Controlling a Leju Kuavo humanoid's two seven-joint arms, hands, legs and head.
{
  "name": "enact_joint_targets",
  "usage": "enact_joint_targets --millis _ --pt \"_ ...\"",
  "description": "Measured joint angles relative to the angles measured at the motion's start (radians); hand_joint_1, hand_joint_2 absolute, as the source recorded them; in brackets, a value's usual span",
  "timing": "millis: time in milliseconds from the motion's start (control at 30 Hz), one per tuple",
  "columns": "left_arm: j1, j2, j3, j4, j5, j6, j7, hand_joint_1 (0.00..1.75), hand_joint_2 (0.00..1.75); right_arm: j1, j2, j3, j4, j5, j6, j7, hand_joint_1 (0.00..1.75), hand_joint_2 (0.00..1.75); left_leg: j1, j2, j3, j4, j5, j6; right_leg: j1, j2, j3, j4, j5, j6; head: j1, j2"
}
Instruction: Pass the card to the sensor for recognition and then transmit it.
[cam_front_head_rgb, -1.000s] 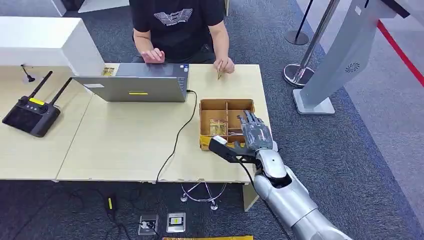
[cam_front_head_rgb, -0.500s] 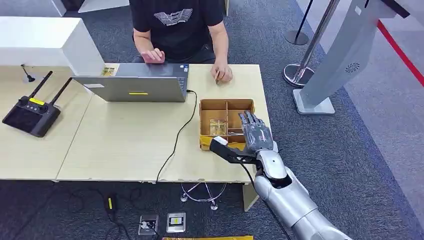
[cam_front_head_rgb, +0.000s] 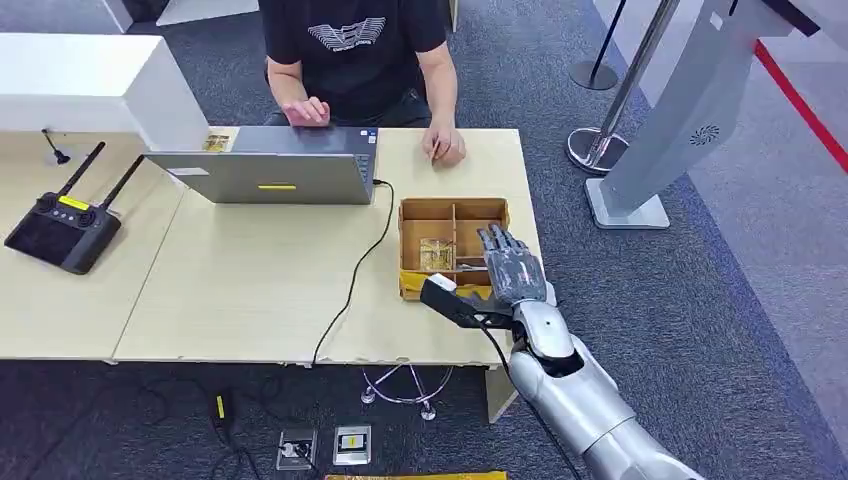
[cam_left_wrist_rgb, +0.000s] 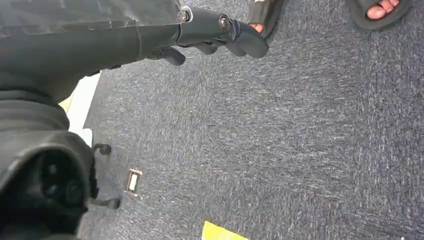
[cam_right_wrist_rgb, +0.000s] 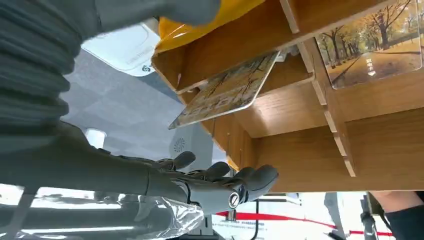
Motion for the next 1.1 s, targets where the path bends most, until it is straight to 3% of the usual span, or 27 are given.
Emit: enact_joint_targets --millis 1100 --pt "0.000 0.012 -0.004 0.000 -0.002 -0.010 0.000 0.00 0.00 -0.021 0.000 0.002 0.039 -0.047 0.003 -0.015 1.75 1.75 0.000 0.000 0.000 0.000 0.000 0.000 0.000 0.000 0.000 0.000 0.000 0.000 0.000 0.000"
